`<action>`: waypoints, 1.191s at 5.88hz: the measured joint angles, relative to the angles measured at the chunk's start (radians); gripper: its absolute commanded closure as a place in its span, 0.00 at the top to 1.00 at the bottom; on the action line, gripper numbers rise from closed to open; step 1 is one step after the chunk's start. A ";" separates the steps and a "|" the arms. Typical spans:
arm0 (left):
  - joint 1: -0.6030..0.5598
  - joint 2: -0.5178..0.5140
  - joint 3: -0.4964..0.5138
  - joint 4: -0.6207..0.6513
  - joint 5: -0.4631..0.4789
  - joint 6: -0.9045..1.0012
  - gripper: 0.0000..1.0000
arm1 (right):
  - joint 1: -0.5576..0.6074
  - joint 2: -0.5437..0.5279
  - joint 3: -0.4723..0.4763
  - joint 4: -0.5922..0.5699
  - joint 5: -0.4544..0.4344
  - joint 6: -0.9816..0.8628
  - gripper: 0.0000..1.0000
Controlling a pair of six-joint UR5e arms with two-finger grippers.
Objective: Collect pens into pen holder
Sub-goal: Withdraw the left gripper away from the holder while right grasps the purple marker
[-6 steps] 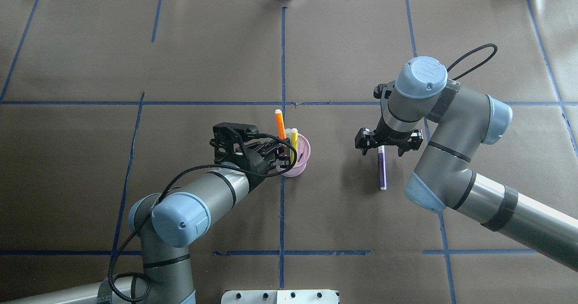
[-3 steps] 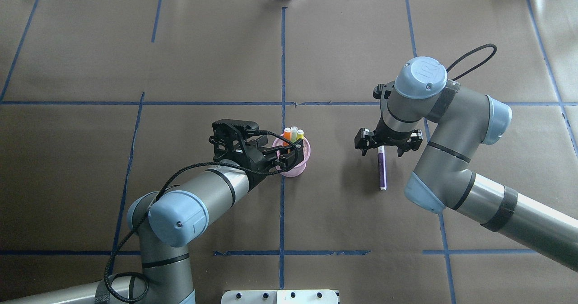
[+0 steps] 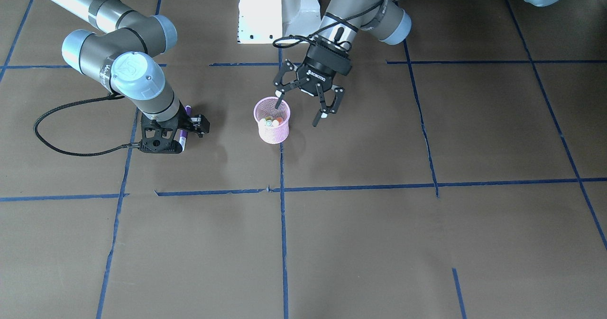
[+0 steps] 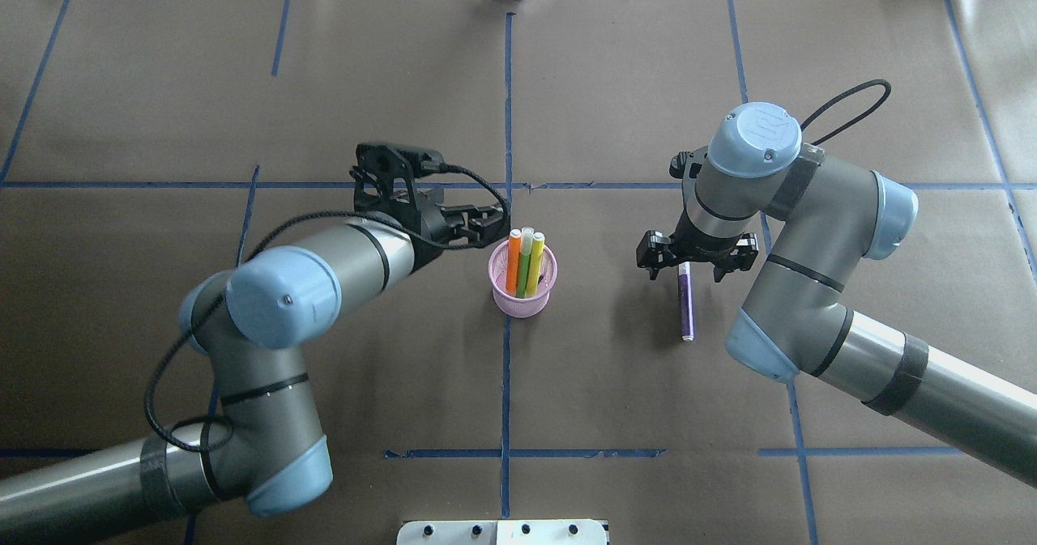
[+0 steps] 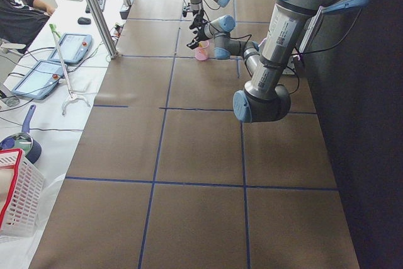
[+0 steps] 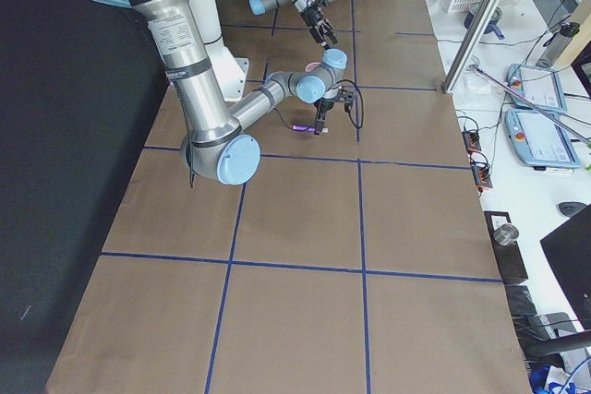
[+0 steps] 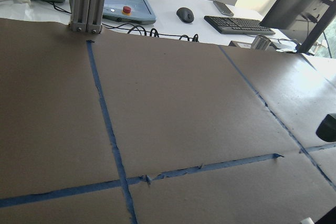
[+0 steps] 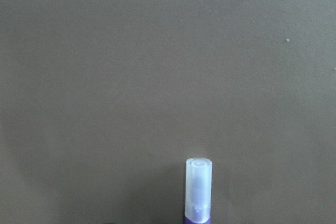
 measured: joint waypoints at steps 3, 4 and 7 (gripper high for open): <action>-0.365 0.050 -0.019 0.295 -0.625 0.082 1.00 | -0.001 -0.007 -0.004 -0.001 0.015 0.000 0.65; -0.437 0.084 -0.012 0.324 -0.738 0.150 1.00 | -0.001 -0.009 -0.005 -0.001 0.017 0.000 0.53; -0.552 0.125 -0.001 0.337 -0.878 0.218 1.00 | -0.008 -0.008 -0.004 0.000 0.029 0.000 0.22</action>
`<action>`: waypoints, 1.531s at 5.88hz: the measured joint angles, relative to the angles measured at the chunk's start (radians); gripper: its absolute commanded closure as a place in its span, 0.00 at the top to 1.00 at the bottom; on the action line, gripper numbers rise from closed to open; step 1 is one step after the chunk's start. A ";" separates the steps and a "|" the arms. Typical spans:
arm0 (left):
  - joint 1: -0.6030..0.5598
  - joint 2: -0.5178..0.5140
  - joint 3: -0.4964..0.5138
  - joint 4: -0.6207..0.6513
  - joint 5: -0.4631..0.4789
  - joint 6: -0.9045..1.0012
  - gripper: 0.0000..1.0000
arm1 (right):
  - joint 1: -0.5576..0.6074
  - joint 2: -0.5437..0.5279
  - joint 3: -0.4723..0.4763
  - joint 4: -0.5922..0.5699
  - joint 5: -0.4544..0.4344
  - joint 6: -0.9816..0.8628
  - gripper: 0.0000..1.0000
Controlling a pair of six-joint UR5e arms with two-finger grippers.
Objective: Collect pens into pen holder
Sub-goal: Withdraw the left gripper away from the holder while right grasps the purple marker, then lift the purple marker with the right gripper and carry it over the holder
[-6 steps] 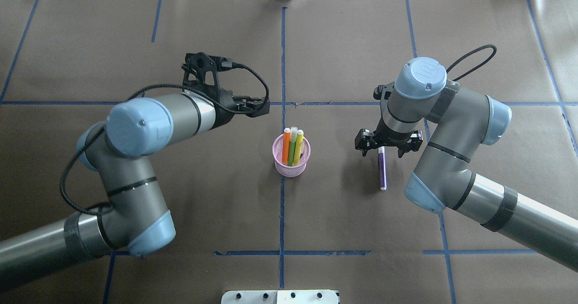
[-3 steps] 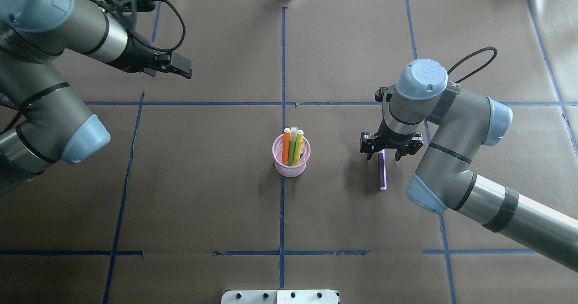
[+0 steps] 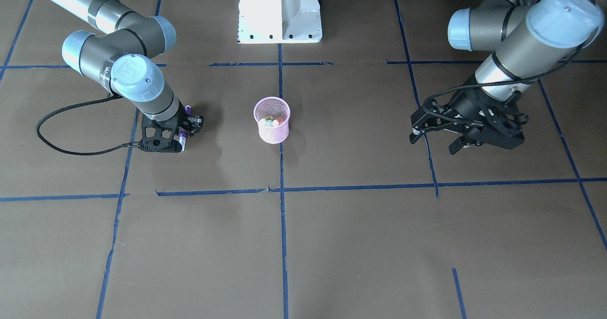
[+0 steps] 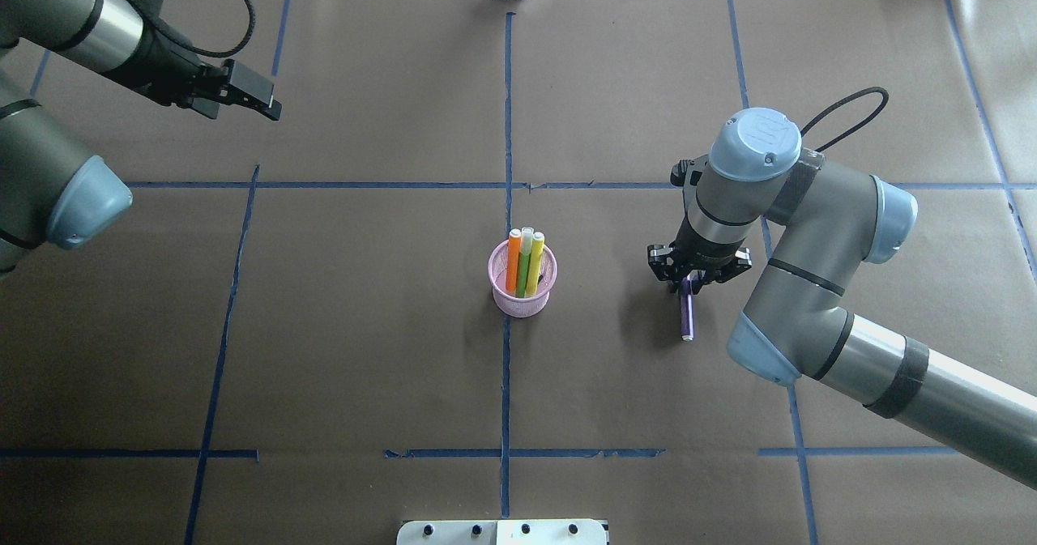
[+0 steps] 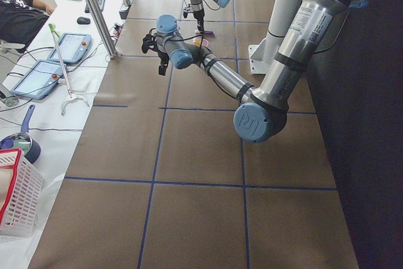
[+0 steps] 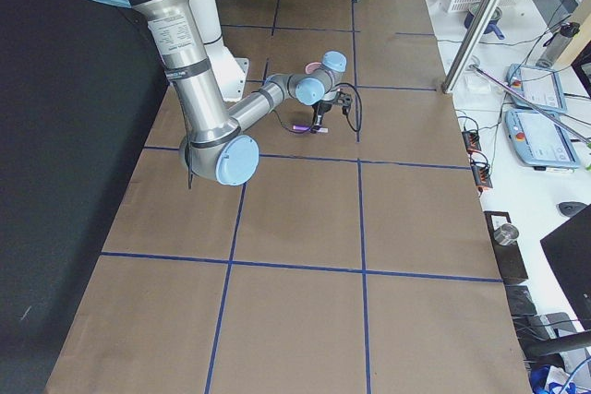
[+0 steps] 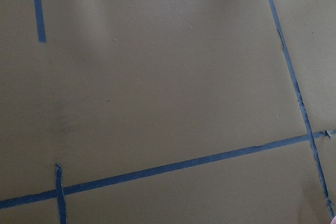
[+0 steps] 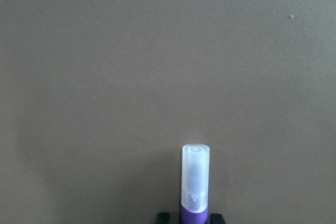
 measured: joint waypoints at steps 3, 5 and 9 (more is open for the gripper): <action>-0.131 0.059 0.011 0.004 -0.124 0.111 1.00 | -0.008 0.001 0.002 0.001 0.000 0.000 0.00; -0.245 0.168 0.093 0.005 -0.189 0.339 1.00 | -0.011 0.006 0.006 0.011 -0.004 0.026 0.00; -0.451 0.250 0.450 0.003 -0.197 0.784 1.00 | -0.011 0.024 0.077 0.104 -0.168 0.073 0.00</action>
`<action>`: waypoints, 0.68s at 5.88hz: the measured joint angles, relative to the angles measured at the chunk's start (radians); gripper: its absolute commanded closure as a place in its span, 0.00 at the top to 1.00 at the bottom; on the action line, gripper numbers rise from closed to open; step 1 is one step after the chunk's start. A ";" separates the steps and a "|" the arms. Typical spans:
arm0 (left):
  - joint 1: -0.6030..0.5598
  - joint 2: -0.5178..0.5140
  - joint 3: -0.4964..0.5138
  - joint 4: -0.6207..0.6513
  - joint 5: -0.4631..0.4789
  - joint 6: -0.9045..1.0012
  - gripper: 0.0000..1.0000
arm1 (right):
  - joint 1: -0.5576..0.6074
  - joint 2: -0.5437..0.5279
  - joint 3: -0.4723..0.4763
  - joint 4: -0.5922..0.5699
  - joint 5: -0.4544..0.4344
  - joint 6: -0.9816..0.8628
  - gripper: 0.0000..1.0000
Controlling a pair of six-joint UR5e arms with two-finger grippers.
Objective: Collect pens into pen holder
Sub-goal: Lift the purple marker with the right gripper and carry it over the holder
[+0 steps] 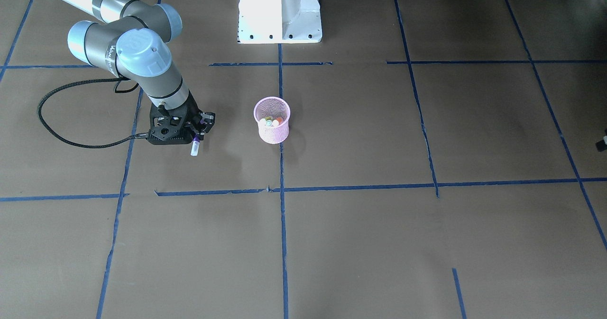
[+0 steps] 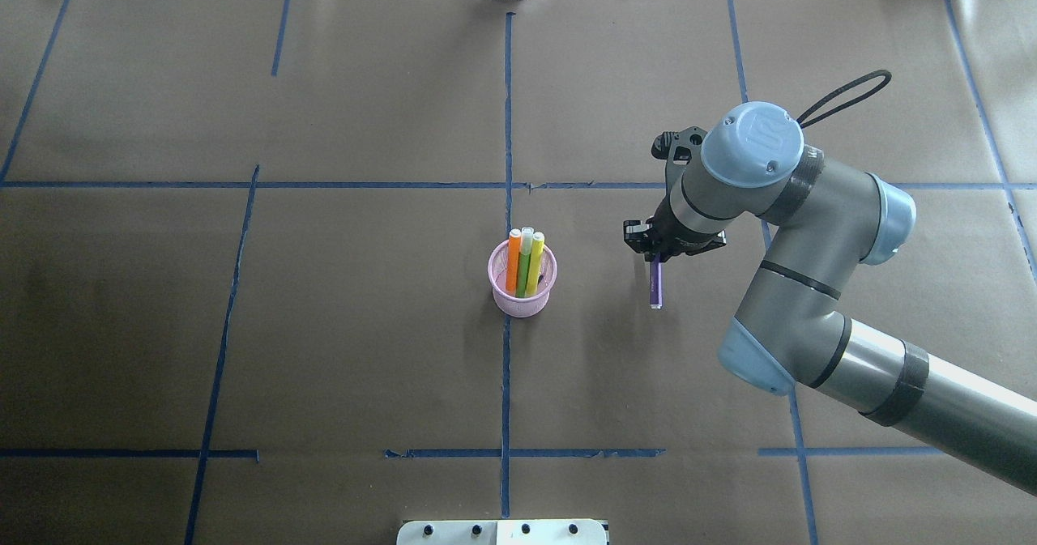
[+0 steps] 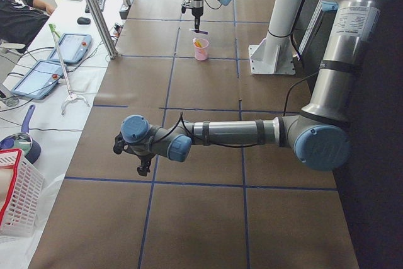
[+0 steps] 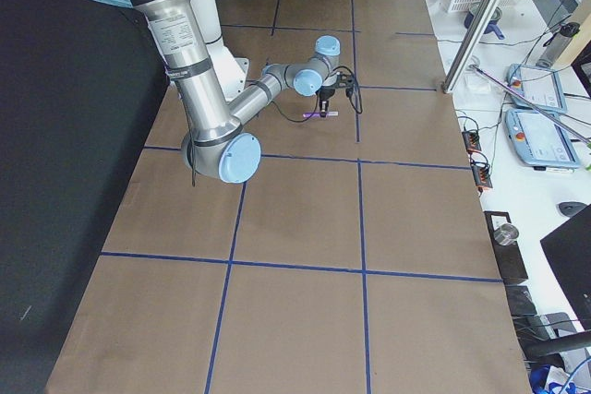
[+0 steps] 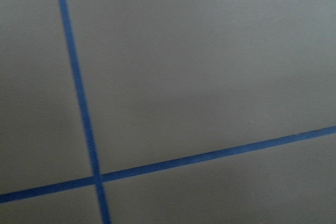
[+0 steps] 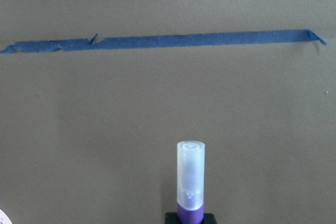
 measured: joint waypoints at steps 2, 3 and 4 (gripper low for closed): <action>-0.033 0.121 -0.080 0.003 0.017 0.035 1.00 | -0.003 0.050 0.003 -0.009 -0.061 0.026 0.00; -0.036 0.153 -0.127 0.021 0.031 0.037 1.00 | -0.012 0.090 -0.002 -0.010 -0.111 0.042 0.00; -0.033 0.163 -0.145 0.040 0.043 0.037 1.00 | -0.021 0.131 0.004 -0.007 -0.173 0.047 0.00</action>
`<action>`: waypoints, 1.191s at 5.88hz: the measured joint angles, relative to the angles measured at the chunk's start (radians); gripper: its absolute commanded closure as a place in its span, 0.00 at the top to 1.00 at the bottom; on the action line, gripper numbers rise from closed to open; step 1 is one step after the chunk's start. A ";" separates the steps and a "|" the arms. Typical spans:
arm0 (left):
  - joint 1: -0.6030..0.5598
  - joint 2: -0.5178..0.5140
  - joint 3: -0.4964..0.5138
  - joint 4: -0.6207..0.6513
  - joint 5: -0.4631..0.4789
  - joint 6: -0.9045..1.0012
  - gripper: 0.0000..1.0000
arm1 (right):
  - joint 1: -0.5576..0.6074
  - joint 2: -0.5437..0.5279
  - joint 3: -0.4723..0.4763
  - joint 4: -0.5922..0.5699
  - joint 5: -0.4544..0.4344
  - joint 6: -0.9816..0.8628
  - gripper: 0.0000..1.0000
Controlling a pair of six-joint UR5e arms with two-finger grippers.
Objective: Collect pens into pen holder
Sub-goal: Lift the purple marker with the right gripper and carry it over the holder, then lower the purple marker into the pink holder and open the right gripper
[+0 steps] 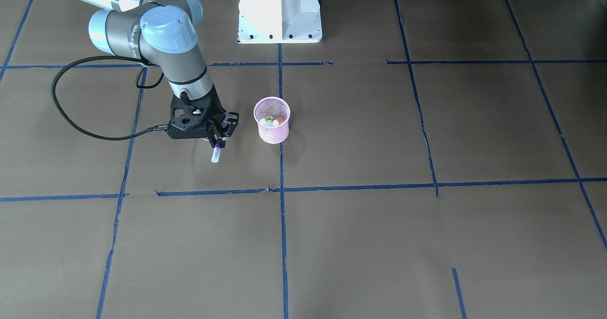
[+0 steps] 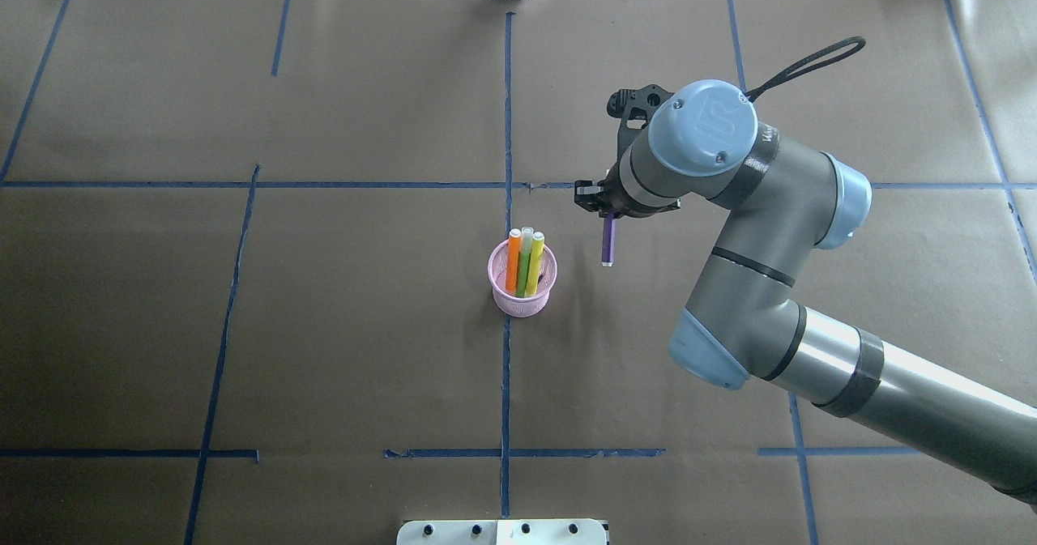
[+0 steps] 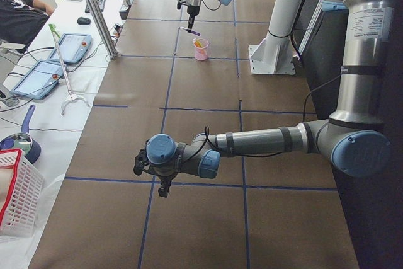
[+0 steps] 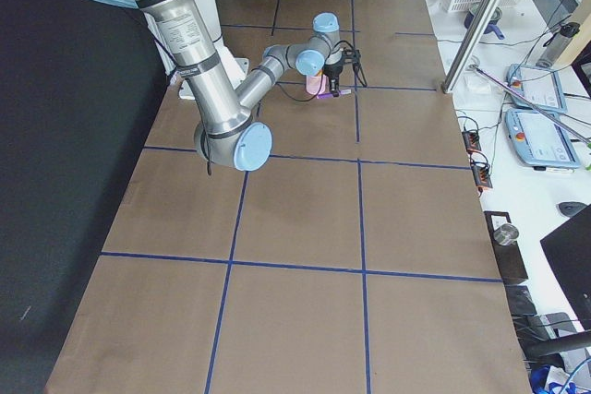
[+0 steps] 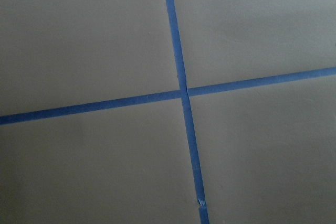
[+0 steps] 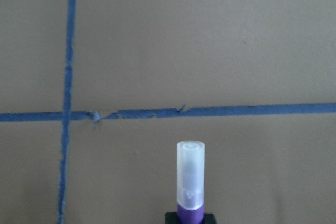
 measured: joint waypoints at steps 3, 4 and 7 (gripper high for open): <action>0.003 0.001 -0.012 0.031 0.027 0.001 1.00 | -0.014 0.031 0.136 0.004 -0.262 -0.070 0.00; 0.003 0.000 -0.026 0.052 0.028 0.002 1.00 | -0.041 0.023 0.160 0.022 -0.377 -0.109 0.00; 0.003 0.006 -0.064 0.095 0.030 0.004 1.00 | -0.225 0.025 0.182 0.100 -0.651 -0.077 0.00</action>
